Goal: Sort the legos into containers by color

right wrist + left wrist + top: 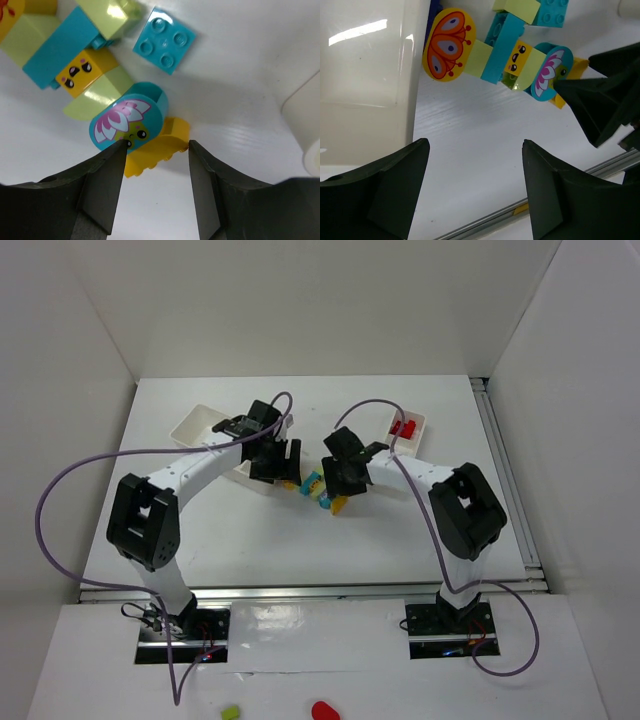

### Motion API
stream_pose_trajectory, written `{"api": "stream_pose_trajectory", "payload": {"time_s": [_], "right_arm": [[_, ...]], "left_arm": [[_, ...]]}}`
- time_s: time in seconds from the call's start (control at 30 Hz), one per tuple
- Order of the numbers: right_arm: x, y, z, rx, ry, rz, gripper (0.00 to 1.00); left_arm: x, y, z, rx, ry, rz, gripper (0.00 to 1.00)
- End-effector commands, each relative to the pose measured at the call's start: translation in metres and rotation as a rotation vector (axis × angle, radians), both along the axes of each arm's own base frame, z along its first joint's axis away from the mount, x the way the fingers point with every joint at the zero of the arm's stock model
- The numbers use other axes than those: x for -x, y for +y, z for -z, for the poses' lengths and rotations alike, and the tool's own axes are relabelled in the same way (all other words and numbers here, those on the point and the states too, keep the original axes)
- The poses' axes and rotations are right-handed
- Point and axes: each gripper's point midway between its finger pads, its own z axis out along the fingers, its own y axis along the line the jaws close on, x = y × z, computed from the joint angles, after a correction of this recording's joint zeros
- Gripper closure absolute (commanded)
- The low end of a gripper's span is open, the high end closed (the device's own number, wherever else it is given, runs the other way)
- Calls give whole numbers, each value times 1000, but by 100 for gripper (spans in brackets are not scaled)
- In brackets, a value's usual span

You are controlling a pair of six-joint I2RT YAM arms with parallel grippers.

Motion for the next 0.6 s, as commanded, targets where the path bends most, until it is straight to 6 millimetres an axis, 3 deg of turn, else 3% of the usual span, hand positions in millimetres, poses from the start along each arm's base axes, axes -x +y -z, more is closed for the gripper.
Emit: {"api": "stream_pose_trajectory", "payload": {"time_s": [0.0, 0.13, 0.27, 0.37, 0.47, 0.5, 0.53, 0.57], "right_arm": [[37, -11, 9, 39, 117, -85, 41], [18, -10, -14, 35, 47, -58, 40], [-12, -14, -32, -23, -24, 115, 38], [-27, -13, -38, -64, -68, 198, 34], [-42, -15, -39, -97, -99, 257, 31], [-44, -13, -31, -112, -78, 268, 30], [-50, -9, -33, -129, -90, 276, 28], [-53, -6, -34, -142, -93, 271, 26]], "left_arm": [[-16, 8, 9, -66, -35, -16, 16], [-33, 15, 17, -139, -41, -50, 16], [-53, 26, 14, -176, -67, -96, 16], [-57, 9, -5, -93, -82, -53, 16], [-59, -4, -37, -18, -123, -15, 16], [-56, -9, -48, 16, -127, 2, 16], [-57, -12, -67, 44, -162, 8, 16], [-55, -12, -71, 46, -157, 22, 15]]}}
